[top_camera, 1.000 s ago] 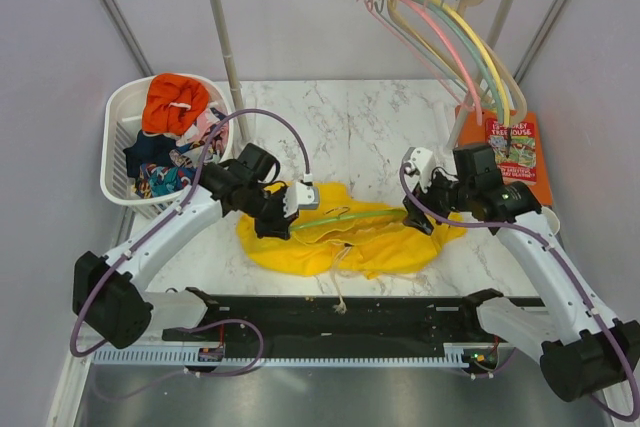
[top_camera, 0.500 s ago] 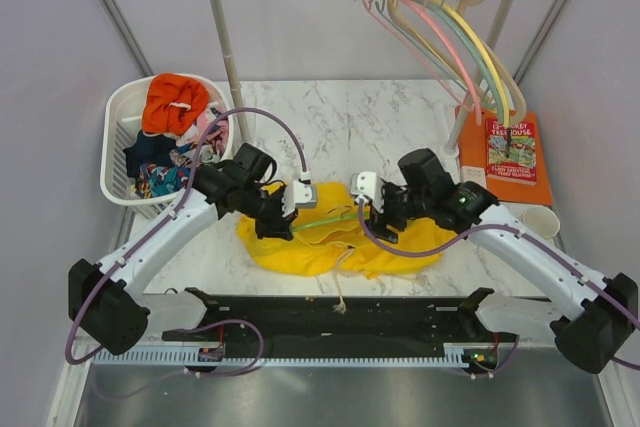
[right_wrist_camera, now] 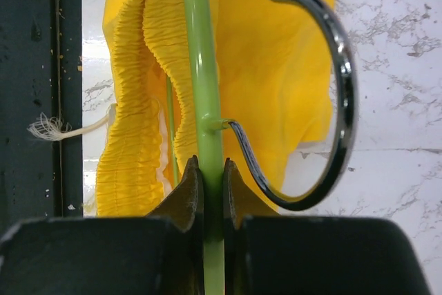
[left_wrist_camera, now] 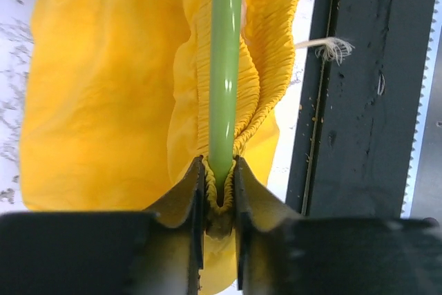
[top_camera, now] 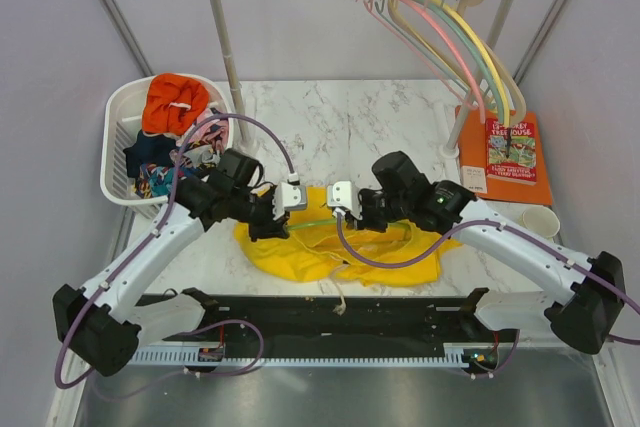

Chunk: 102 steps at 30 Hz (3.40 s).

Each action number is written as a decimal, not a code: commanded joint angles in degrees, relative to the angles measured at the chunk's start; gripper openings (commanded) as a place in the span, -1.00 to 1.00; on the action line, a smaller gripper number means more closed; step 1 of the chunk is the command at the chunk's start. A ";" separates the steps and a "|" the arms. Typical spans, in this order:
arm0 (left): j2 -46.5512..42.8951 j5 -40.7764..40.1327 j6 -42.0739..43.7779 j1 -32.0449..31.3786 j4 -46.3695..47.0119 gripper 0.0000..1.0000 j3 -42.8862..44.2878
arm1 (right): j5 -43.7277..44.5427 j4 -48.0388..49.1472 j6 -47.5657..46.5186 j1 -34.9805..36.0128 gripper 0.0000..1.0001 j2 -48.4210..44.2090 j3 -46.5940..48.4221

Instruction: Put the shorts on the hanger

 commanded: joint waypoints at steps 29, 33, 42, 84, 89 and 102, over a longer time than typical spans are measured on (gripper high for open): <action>-6.16 4.34 -16.20 12.20 20.10 0.43 21.51 | 23.86 -18.34 23.97 -0.88 -1.00 5.92 35.50; -5.45 3.92 -14.25 9.65 20.01 0.43 21.35 | 27.02 -16.32 28.37 -0.97 -1.00 6.70 38.13; -5.46 -3.99 -38.46 4.12 31.87 0.40 19.93 | 41.53 -17.20 49.62 -0.97 -1.00 17.42 57.03; 3.78 -13.15 -71.99 -5.38 39.43 -0.94 15.90 | 46.80 -4.10 73.12 3.77 -1.00 25.61 61.78; 1.93 -8.58 -79.54 -0.56 46.19 -0.97 13.88 | 46.36 -1.56 71.01 3.77 -0.25 23.42 58.19; 4.04 1.71 -91.15 8.23 62.00 -0.97 19.93 | 48.45 7.67 60.99 3.77 0.96 13.84 51.86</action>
